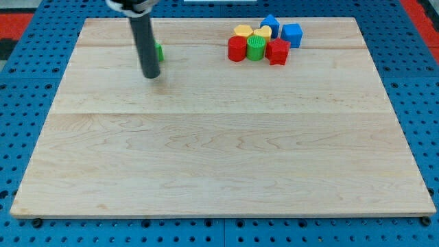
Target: Slightly move the green star towards right
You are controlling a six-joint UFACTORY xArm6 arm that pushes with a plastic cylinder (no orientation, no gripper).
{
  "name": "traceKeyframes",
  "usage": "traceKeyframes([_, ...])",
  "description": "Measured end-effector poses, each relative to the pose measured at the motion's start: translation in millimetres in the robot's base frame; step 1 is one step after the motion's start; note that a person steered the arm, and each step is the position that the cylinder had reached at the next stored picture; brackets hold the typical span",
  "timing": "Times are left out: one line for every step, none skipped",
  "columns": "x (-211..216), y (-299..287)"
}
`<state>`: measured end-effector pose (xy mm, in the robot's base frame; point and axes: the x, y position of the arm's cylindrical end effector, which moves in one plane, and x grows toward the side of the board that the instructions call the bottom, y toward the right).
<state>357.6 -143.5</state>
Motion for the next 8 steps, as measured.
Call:
traceKeyframes([-16.8,-34.4])
traceKeyframes([-44.3,-42.7])
traceKeyframes([-45.9,-14.1])
traceKeyframes([-45.9,1.8])
traceKeyframes([-70.0,2.1])
traceKeyframes([-84.6,8.4])
traceKeyframes([-81.2,14.8])
traceKeyframes([-71.0,8.4])
